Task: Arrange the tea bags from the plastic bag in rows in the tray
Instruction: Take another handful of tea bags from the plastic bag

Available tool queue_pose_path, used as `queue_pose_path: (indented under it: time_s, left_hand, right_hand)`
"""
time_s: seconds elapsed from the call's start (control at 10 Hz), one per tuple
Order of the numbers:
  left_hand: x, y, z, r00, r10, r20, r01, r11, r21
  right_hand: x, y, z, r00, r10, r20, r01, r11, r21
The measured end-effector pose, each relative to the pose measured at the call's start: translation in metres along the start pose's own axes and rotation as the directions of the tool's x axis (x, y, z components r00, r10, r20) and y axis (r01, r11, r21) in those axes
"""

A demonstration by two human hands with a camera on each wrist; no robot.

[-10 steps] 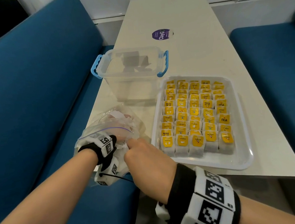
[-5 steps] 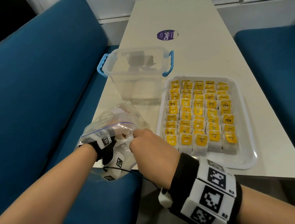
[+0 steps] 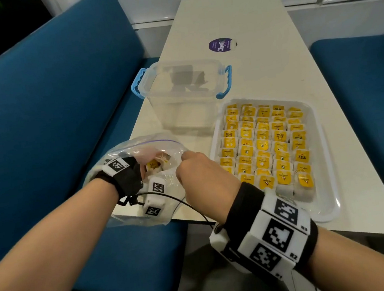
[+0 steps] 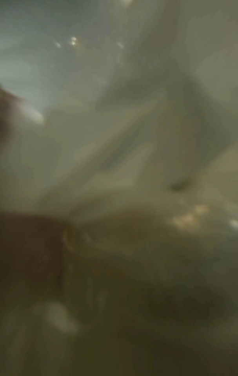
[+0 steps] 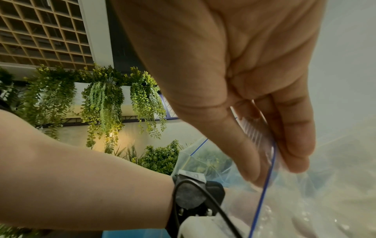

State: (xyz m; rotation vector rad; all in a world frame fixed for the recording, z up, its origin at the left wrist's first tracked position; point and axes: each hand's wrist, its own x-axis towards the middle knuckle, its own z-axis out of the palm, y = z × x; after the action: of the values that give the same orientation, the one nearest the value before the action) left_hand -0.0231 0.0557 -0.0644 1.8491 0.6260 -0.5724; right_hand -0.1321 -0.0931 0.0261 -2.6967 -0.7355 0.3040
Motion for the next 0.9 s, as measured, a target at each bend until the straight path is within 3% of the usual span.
queue_pose_path:
  time_s: [0.3, 0.4, 0.5, 0.7, 0.9]
  left_hand:
    - [-0.002, 0.007, -0.012, 0.996, -0.072, 0.059, 0.071, 0.997, 0.014]
    - [-0.007, 0.005, -0.014, 0.997, -0.070, 0.020, 0.070, 0.997, 0.043]
    - [-0.012, 0.005, -0.017, 0.988, -0.107, 0.109, 0.102, 0.994, 0.046]
    - [-0.013, 0.006, -0.010, 0.984, -0.043, 0.175, 0.049, 0.998, -0.036]
    - [-0.003, 0.004, -0.027, 0.992, 0.005, 0.129, 0.023, 0.977, -0.212]
  right_hand:
    - [0.017, 0.006, -0.012, 0.999, 0.032, -0.041, -0.031, 0.999, 0.020]
    - [0.023, 0.006, -0.009, 0.998, 0.042, -0.047, -0.040, 0.999, 0.035]
    - [0.028, 0.007, -0.005, 0.997, 0.048, -0.068, -0.044, 0.997, 0.067]
    - [0.033, 0.006, -0.002, 0.996, 0.050, -0.073, -0.044, 0.996, 0.082]
    - [0.033, 0.006, -0.004, 0.996, 0.053, -0.070, -0.050, 0.998, 0.039]
